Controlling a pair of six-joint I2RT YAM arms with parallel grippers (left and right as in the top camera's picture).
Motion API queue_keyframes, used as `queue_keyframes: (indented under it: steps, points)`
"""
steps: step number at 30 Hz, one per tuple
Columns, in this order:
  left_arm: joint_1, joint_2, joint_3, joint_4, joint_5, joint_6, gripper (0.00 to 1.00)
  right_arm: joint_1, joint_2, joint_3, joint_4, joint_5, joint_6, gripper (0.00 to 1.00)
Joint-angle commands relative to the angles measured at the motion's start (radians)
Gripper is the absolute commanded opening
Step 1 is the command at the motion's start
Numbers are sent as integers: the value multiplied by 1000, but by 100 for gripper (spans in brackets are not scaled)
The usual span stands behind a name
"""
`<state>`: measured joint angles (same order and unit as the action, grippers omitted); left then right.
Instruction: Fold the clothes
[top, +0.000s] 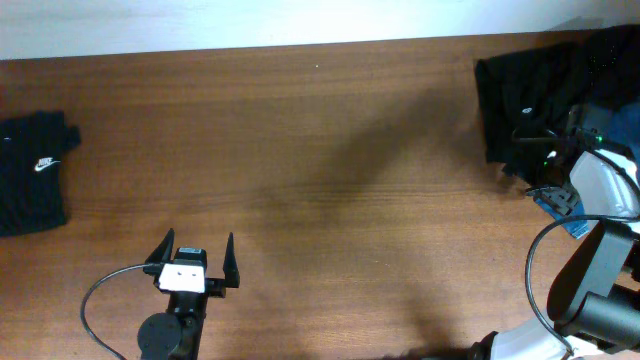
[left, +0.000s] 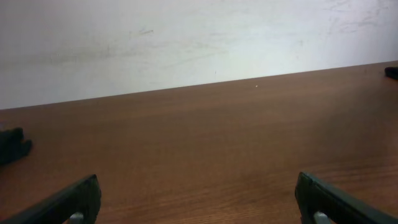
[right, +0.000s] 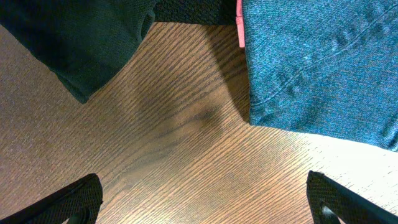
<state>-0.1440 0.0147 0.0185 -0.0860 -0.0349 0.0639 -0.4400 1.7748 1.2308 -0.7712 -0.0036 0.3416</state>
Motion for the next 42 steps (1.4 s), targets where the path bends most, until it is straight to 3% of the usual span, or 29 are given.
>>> queue_keyframes:
  steps: [1,32,42]
  points:
    - [2,-10,-10,6,-13,19,99,-5,-12,12,0,8,11,99]
    - [2,-10,-10,6,-13,19,99,-5,-5,12,1,8,11,99]
    - [2,-10,-10,6,-13,19,99,23,-255,11,0,9,11,99]
